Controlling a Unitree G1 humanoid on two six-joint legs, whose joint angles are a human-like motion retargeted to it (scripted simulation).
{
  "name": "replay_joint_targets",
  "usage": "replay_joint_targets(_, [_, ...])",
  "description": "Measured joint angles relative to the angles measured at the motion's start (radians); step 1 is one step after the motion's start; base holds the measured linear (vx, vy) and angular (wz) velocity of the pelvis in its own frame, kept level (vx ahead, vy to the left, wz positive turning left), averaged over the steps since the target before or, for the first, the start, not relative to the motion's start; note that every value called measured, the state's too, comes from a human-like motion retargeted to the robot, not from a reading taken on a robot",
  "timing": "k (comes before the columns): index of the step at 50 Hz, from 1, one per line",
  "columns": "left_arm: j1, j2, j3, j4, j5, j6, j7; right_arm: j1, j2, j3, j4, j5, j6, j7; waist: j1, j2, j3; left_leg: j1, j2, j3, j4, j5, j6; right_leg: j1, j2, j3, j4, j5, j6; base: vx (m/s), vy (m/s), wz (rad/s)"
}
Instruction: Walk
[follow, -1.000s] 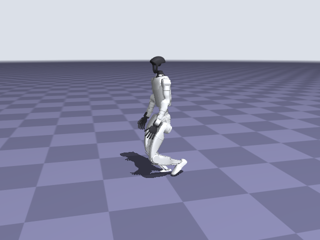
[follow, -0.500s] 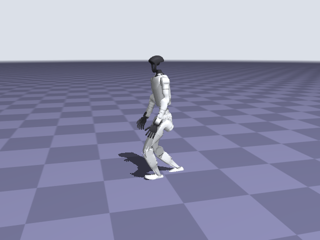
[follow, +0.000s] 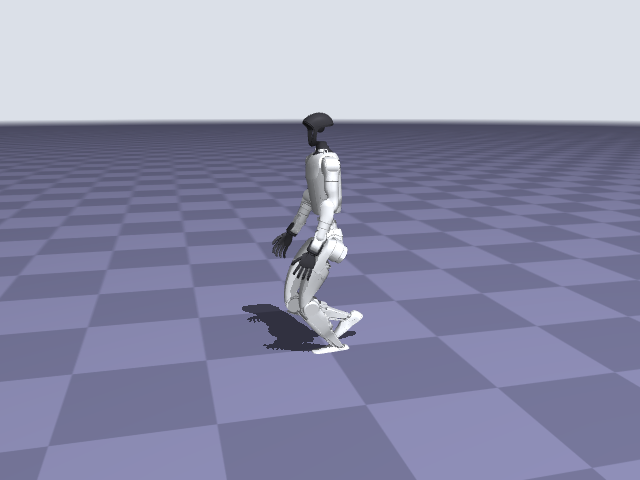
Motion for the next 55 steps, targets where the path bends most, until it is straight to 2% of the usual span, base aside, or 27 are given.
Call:
replay_joint_targets(3, [-0.009,-0.003,0.003,-0.001,-0.004,0.001,0.007,-0.003,-0.005,-0.002,-0.007,0.005,-0.002,-0.008,-0.022,0.011,-0.003,0.048,0.001,-0.013,-0.051,-0.006,-0.011,-0.100,-0.017,-0.013,-0.053,-0.066,-0.021,0.00,0.00,0.00])
replay_joint_targets(7, [-0.026,-0.007,0.003,-0.008,-0.018,-0.003,0.015,0.001,-0.004,-0.006,0.000,0.017,0.000,-0.018,-0.038,0.034,-0.009,0.101,0.017,-0.031,-0.113,-0.011,-0.023,-0.214,0.006,-0.028,-0.201,-0.107,-0.016,0.00,0.00,0.00])
replay_joint_targets(15, [-0.054,-0.011,-0.011,-0.028,-0.016,-0.024,0.013,-0.001,0.000,-0.021,0.044,0.028,0.011,-0.032,-0.013,0.086,-0.048,0.161,0.074,-0.051,-0.219,-0.014,-0.031,-0.348,0.153,-0.017,-0.582,-0.075,0.047,0.00,0.01,-0.07])
replay_joint_targets(20, [-0.058,-0.018,-0.021,-0.036,-0.010,-0.028,0.018,0.000,-0.001,-0.017,0.073,0.030,0.011,-0.036,0.006,0.090,-0.063,0.198,0.078,-0.064,-0.229,-0.031,-0.028,-0.356,0.190,-0.001,-0.645,-0.052,0.051,0.00,0.00,0.00])
replay_joint_targets(25, [-0.046,-0.024,-0.027,-0.038,-0.007,-0.028,0.016,0.013,0.003,-0.008,0.095,0.039,0.007,-0.047,0.015,0.091,-0.051,0.250,0.084,-0.082,-0.160,-0.059,-0.040,-0.309,0.208,-0.006,-0.586,-0.028,0.038,0.00,0.00,0.00])
replay_joint_targets(29, [-0.031,-0.025,-0.031,-0.032,-0.003,-0.029,0.010,0.026,0.008,0.001,0.108,0.040,0.001,-0.062,0.027,0.125,-0.038,0.271,0.143,-0.090,-0.040,-0.076,-0.075,-0.246,0.258,-0.035,-0.558,-0.015,0.016,0.01,-0.01,-0.28])
replay_joint_targets(35, [-0.014,-0.016,-0.042,-0.018,0.010,-0.028,-0.004,0.025,-0.003,0.013,0.104,0.032,-0.012,-0.084,0.062,0.249,-0.020,0.272,0.346,-0.097,0.223,-0.059,-0.164,-0.130,0.424,-0.118,-0.603,-0.004,-0.038,0.00,-0.02,-0.46])
replay_joint_targets(37, [-0.015,-0.010,-0.046,-0.017,0.014,-0.027,-0.008,0.022,-0.012,0.015,0.098,0.030,-0.013,-0.088,0.076,0.302,-0.011,0.270,0.436,-0.100,0.322,-0.031,-0.197,-0.088,0.494,-0.144,-0.639,-0.004,-0.061,-0.01,-0.01,-0.47])
replay_joint_targets(40, [-0.023,-0.004,-0.052,-0.020,0.019,-0.026,-0.012,0.020,-0.024,0.017,0.088,0.030,-0.014,-0.092,0.086,0.346,-0.002,0.245,0.532,-0.100,0.452,0.039,-0.223,-0.040,0.557,-0.159,-0.675,-0.011,-0.087,-0.02,0.00,-0.19])
replay_joint_targets(44, [-0.045,0.002,-0.061,-0.033,0.017,-0.023,-0.015,0.018,-0.037,0.014,0.081,0.033,-0.012,-0.093,0.092,0.372,0.007,0.185,0.618,-0.102,0.584,0.100,-0.213,0.008,0.600,-0.156,-0.709,-0.026,-0.108,0.00,0.00,0.00])
replay_joint_targets(48, [-0.068,0.006,-0.067,-0.053,0.008,-0.024,-0.021,0.017,-0.048,0.007,0.083,0.038,-0.008,-0.088,0.099,0.380,0.015,0.115,0.662,-0.107,0.661,0.096,-0.180,0.055,0.619,-0.137,-0.734,-0.041,-0.113,0.00,0.00,0.00])
replay_joint_targets(55, [-0.089,0.013,-0.068,-0.101,-0.012,-0.041,-0.044,0.035,-0.052,-0.008,0.090,0.053,0.000,-0.060,0.107,0.359,0.025,-0.039,0.626,-0.109,0.642,0.025,-0.126,0.133,0.604,-0.087,-0.756,-0.074,-0.091,0.00,0.00,0.00])
